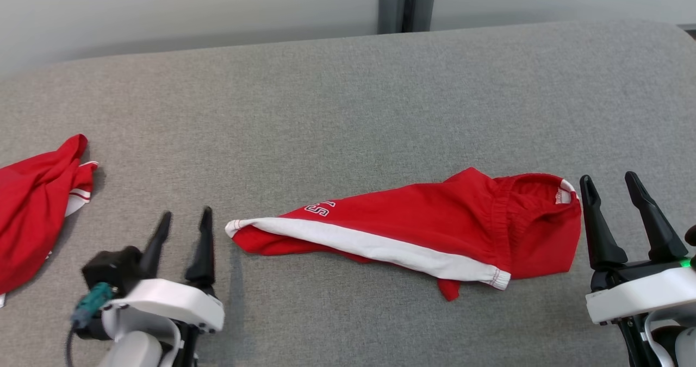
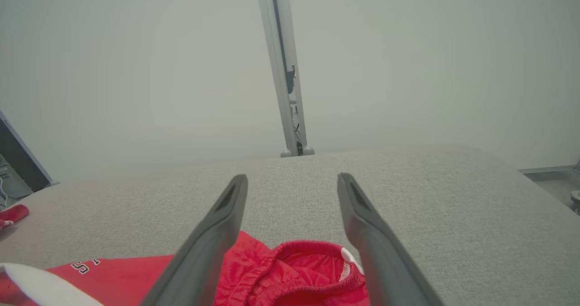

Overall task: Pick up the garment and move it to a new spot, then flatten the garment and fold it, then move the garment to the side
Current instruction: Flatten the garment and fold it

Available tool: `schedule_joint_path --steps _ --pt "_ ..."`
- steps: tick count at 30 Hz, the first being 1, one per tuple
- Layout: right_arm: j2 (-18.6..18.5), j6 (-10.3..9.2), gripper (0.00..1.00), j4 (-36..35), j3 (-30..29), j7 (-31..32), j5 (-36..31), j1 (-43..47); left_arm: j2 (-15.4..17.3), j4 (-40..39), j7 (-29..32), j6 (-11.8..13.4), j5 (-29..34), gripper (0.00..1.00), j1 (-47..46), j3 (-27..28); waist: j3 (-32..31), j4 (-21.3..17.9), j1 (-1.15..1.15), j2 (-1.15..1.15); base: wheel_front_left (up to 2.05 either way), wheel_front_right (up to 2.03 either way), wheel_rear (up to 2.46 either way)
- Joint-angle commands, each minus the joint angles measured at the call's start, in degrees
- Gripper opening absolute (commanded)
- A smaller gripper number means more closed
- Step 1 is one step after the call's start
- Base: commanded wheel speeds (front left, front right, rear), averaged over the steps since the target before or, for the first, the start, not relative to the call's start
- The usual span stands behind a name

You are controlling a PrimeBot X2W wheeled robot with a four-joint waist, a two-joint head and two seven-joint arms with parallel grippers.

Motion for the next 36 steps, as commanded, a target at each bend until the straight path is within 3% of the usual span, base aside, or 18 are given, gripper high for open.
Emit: schedule_joint_path --steps 1,8,14,25,36 --pt "-0.1 0.0 1.0 -0.4 -0.2 -0.4 -1.0 0.3 0.7 -2.4 -0.8 1.6 1.7 1.0 0.6 2.3 -0.9 0.6 0.0 0.0 0.0 0.0 0.0" --pt "0.5 -0.01 1.0 -0.2 0.5 -0.6 -3.6 1.4 2.1 -11.2 -1.2 4.7 8.5 1.0 2.7 8.0 -3.6 1.5 0.0 0.0 0.0 0.0 0.0" --pt "1.0 -0.01 1.0 0.3 1.2 -0.5 -4.9 3.1 4.4 -14.6 -1.0 6.2 13.5 1.0 6.0 7.6 -5.7 1.6 0.0 0.0 0.0 0.0 0.0" --pt "1.9 0.0 1.0 0.4 0.7 -0.6 -4.8 5.6 6.9 -18.0 2.6 7.9 15.2 1.0 9.8 5.8 -7.0 1.6 0.0 0.0 0.0 0.0 0.0" --pt "2.0 0.0 1.0 0.1 0.4 -0.4 -3.8 5.0 7.5 -19.8 4.5 7.7 15.2 1.0 9.0 4.8 -6.2 2.0 0.0 0.0 0.0 0.0 0.0"
